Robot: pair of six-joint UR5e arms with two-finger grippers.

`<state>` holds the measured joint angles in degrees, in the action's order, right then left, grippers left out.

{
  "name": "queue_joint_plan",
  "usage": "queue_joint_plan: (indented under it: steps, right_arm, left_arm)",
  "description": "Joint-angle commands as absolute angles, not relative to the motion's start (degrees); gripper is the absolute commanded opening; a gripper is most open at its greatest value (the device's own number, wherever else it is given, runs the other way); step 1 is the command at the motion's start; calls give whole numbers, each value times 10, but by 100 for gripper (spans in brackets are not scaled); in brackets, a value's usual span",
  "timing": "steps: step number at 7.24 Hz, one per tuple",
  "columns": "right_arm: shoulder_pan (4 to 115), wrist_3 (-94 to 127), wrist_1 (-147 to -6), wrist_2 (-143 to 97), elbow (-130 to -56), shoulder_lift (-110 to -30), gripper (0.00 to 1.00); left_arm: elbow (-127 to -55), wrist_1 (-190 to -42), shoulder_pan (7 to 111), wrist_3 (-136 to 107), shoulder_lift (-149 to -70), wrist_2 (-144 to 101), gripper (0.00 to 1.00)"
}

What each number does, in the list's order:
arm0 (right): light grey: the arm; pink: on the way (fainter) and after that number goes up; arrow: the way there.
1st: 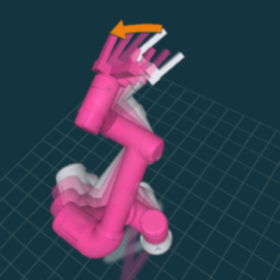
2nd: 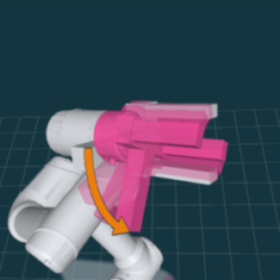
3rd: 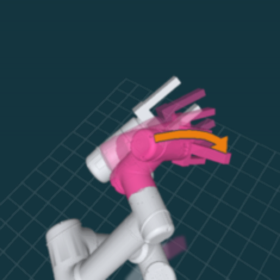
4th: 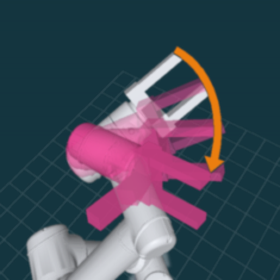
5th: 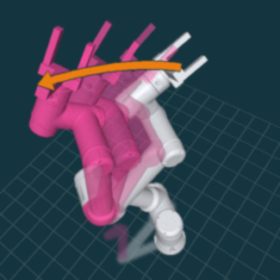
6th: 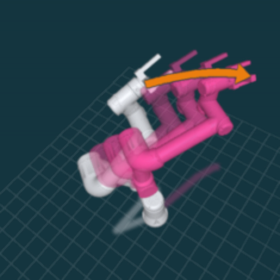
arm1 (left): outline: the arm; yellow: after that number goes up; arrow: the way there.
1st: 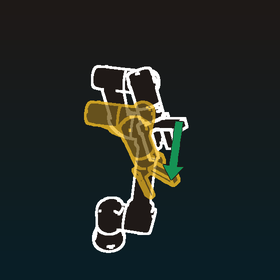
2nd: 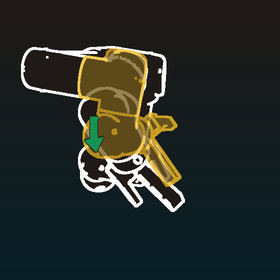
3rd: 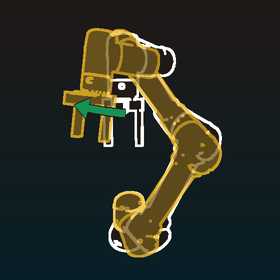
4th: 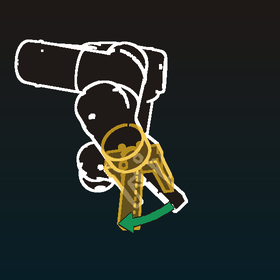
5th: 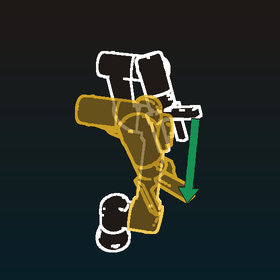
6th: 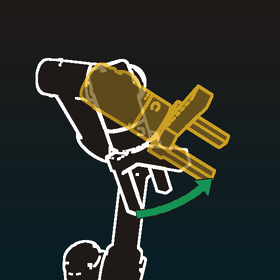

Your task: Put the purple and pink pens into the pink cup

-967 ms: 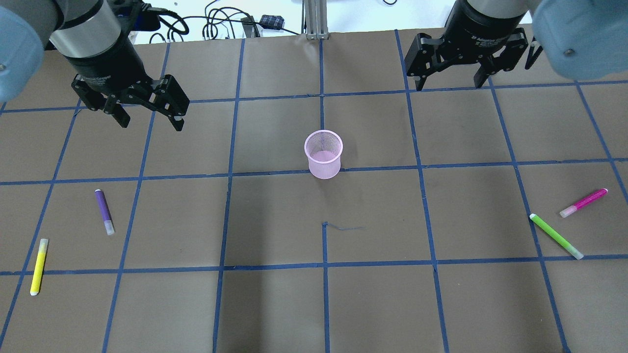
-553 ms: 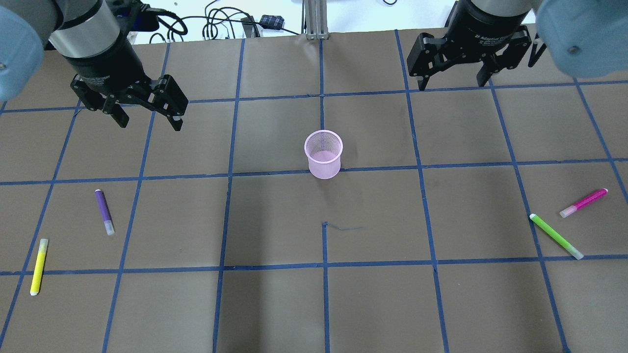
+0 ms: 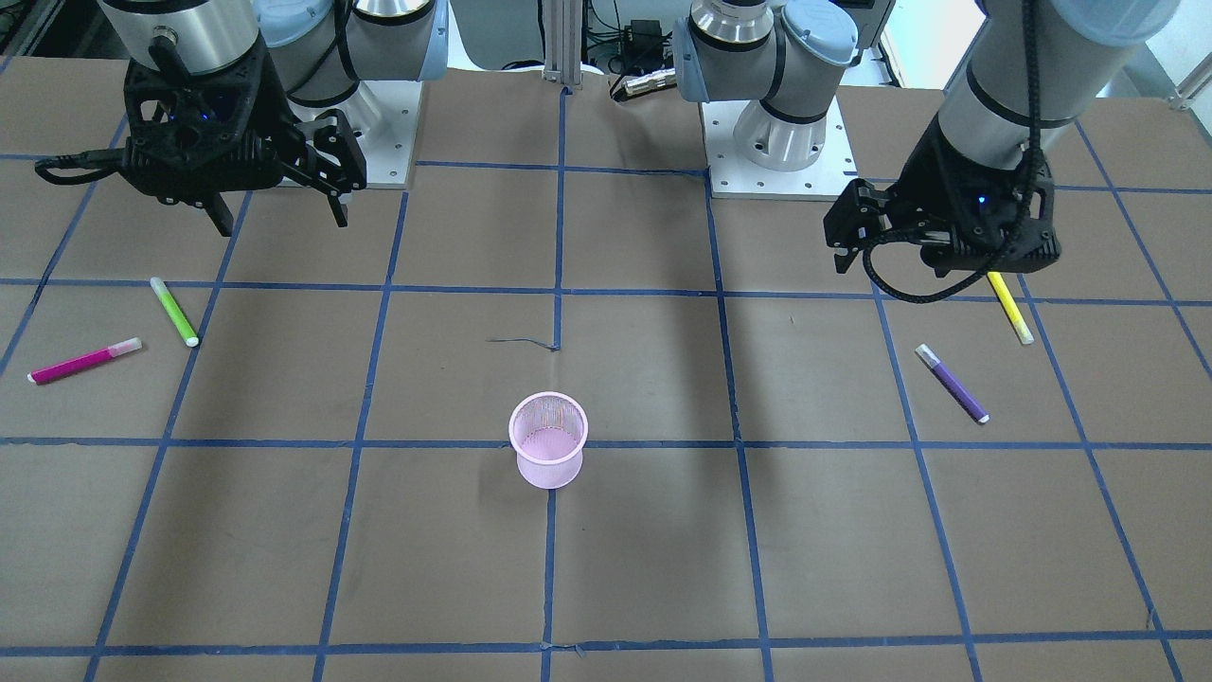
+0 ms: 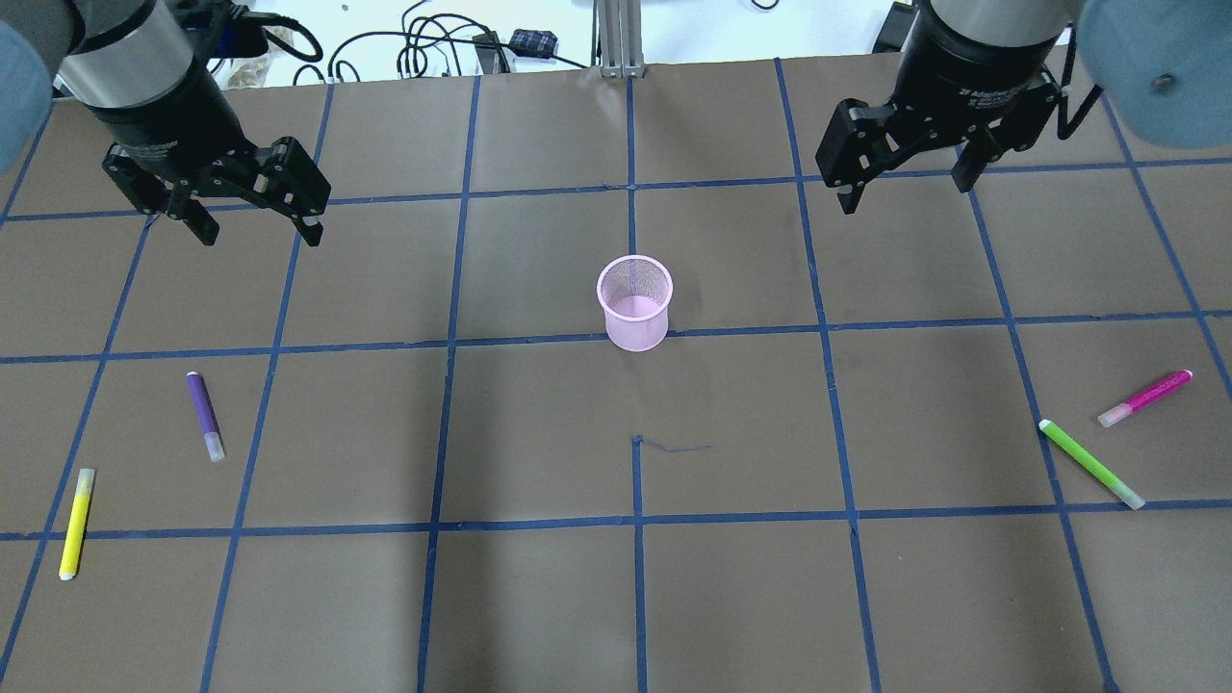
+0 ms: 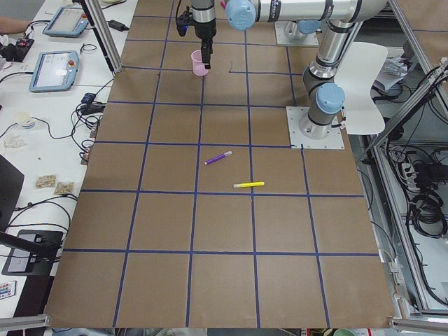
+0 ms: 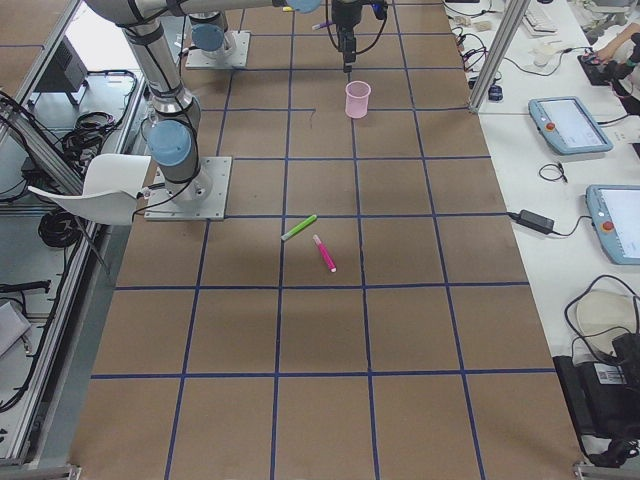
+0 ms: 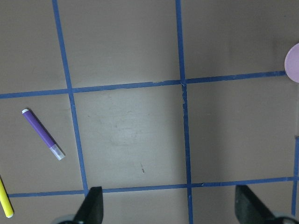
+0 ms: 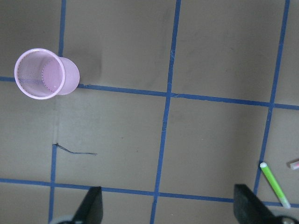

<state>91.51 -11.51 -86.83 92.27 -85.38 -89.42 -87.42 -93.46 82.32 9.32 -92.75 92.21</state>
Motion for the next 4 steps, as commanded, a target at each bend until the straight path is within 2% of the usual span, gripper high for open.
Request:
queue_joint_plan:
  steps: [1, 4]
  right_arm:
    - [815, -316, -864, 932, -860, -895, 100]
    - [647, -592, -906, 923, -900, -891, 100]
  left_arm:
    - [-879, -930, 778, 94, -941, 922, 100]
    - [-930, -858, 679, 105, -967, 922, 100]
